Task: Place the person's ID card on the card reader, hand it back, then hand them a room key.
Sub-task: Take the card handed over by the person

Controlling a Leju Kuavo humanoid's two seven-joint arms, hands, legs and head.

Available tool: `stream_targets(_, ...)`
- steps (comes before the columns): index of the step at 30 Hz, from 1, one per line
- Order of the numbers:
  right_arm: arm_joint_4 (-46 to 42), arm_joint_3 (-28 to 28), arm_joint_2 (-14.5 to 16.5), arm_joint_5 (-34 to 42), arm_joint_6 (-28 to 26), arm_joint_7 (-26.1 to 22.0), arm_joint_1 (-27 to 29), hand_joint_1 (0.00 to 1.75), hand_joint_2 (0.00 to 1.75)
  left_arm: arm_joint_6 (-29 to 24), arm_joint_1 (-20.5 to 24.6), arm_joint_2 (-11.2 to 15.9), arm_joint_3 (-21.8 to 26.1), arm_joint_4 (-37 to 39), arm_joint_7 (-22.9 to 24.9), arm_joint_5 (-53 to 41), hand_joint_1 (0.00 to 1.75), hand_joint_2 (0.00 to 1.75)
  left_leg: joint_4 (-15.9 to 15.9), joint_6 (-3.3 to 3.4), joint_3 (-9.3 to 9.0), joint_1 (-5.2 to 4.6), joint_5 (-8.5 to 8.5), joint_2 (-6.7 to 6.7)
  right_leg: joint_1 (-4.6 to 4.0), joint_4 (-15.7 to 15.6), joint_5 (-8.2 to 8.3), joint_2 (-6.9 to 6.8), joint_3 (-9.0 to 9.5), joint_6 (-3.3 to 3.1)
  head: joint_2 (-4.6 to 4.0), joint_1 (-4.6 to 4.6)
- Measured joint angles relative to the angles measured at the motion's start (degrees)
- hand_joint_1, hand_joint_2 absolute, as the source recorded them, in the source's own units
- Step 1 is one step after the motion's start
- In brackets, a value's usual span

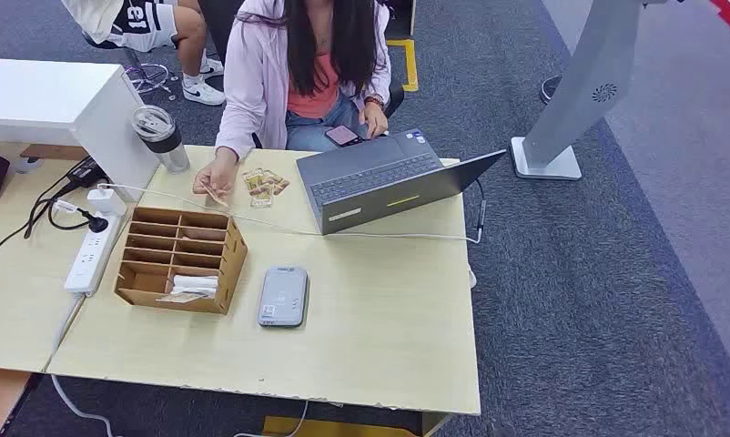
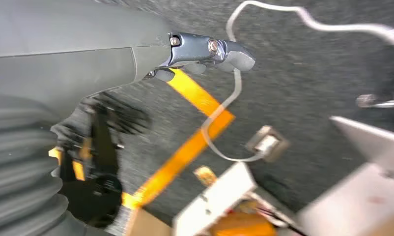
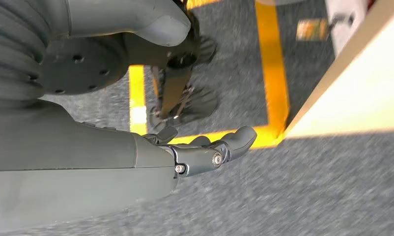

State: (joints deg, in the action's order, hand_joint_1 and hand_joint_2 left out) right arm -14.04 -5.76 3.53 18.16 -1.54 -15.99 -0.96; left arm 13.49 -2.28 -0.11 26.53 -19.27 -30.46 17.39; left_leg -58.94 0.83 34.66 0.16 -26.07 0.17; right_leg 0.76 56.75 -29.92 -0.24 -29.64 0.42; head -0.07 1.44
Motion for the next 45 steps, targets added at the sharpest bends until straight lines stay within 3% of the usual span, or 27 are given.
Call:
stream_targets(8,1.0,-0.1,0.5,0.1,-5.5,5.7,-0.1,0.00,1.75,4.5,-0.7,-1.7,5.6,-4.9,-2.4,-2.7,0.00,1.75,0.0,0.00,0.01,0.00,0.00,0.00,0.00,0.0,0.00,0.00,-0.01,0.00,0.00,0.01)
stream_targets(19,1.2,-0.1,0.5,0.1,-6.2,6.6,-0.1,0.00,1.75,5.2,-0.8,-2.2,6.7,-6.2,-2.5,-3.3,0.00,1.75,0.0,0.00,0.01,0.00,0.00,0.00,0.00,0.0,0.00,0.00,-0.01,0.00,0.00,0.00)
stream_targets(23,1.7,-0.1,1.0,-0.4,-9.9,12.1,-0.1,0.00,1.75,9.7,-1.8,-5.4,12.4,-15.5,-2.3,-6.0,0.00,1.75,0.0,0.00,0.00,0.00,0.00,0.00,0.00,0.0,0.00,0.00,0.00,0.00,0.00,0.01)
stream_targets(28,2.2,0.1,1.0,-1.8,-13.2,20.2,-0.1,0.00,1.75,12.9,-6.4,-9.8,14.8,-39.5,-0.5,-5.5,0.00,1.75,0.0,0.00,0.00,0.00,0.00,-0.01,0.00,0.0,0.00,-0.01,0.00,0.00,0.00,0.01)
stream_targets(34,2.4,0.7,1.0,-2.6,-13.2,22.3,-0.1,0.00,1.75,12.9,-7.7,-11.0,14.7,-48.9,-0.4,-5.5,0.00,1.75,0.0,0.00,-0.01,0.03,0.01,0.01,-0.01,0.0,0.01,0.00,-0.01,-0.01,0.00,-0.01)
stream_targets(40,2.6,1.9,0.9,-4.3,-12.8,25.0,-0.2,0.00,1.75,8.8,-6.5,-9.5,12.3,-57.7,-0.2,-8.4,0.00,1.75,0.0,-0.02,-0.04,0.06,0.02,-0.01,-0.01,0.0,0.01,-0.02,0.00,-0.01,0.00,0.00)
stream_targets(45,2.6,2.9,0.6,-5.7,-11.8,26.2,-0.4,0.00,1.75,3.6,-2.4,-6.9,8.7,-59.0,1.4,-14.4,0.00,1.75,0.0,-0.06,-0.06,0.07,0.06,0.01,-0.02,0.0,0.03,0.00,0.00,-0.04,0.00,-0.02)
